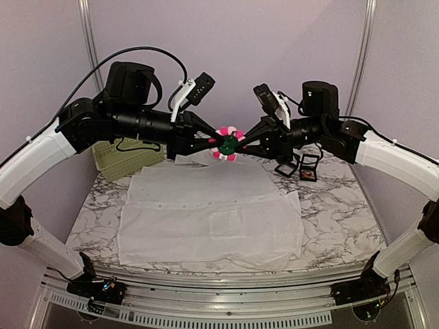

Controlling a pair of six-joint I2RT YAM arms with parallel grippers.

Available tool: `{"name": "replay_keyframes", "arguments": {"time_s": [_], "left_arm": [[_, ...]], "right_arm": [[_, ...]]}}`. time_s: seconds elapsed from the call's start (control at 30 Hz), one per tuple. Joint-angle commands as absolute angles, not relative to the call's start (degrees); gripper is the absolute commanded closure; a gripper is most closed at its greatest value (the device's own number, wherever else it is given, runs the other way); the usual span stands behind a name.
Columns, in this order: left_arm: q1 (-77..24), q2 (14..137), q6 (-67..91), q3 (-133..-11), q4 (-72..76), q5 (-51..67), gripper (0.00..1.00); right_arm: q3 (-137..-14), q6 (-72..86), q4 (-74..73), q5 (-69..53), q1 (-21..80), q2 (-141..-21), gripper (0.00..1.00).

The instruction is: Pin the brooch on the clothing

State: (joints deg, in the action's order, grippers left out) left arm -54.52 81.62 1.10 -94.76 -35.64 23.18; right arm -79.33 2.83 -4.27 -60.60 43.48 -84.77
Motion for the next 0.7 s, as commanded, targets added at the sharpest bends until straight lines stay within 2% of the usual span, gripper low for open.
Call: {"name": "replay_keyframes", "arguments": {"time_s": [0.0, 0.07, 0.1, 0.2, 0.27, 0.33, 0.5, 0.67], "left_arm": [[-55.7, 82.3, 0.8, -94.1, -35.2, 24.3, 1.0], [-55.8, 82.2, 0.8, -94.1, -35.2, 24.5, 1.0], [-55.8, 82.2, 0.8, -94.1, -35.1, 24.4, 1.0], [-55.8, 81.8, 0.5, -94.2, -34.9, 24.1, 1.0], [-55.8, 81.7, 0.4, -94.5, -34.8, 24.0, 1.0], [-55.8, 81.7, 0.3, -94.4, -34.7, 24.1, 1.0], [-55.9, 81.9, 0.4, -94.4, -34.4, 24.3, 1.0], [-56.0, 81.9, 0.2, -94.5, -34.4, 24.2, 1.0]], "right_arm": [[-79.7, 3.3, -4.7, -60.2, 43.8, -84.1, 1.0], [-79.7, 3.5, -4.3, -59.6, 43.8, -84.1, 1.0], [-79.6, 3.7, -4.1, -58.7, 43.8, -84.0, 0.92], [-78.0, 4.0, -2.1, -57.8, 43.8, -83.3, 0.61], [-76.1, 4.4, 1.0, -57.8, 43.8, -82.1, 0.48], [-74.4, 6.3, 5.5, -58.0, 43.9, -81.4, 0.4], [-71.5, 9.8, 15.0, -57.7, 44.9, -80.7, 0.38], [-69.0, 12.4, 23.2, -57.0, 45.5, -80.5, 0.44]]}}
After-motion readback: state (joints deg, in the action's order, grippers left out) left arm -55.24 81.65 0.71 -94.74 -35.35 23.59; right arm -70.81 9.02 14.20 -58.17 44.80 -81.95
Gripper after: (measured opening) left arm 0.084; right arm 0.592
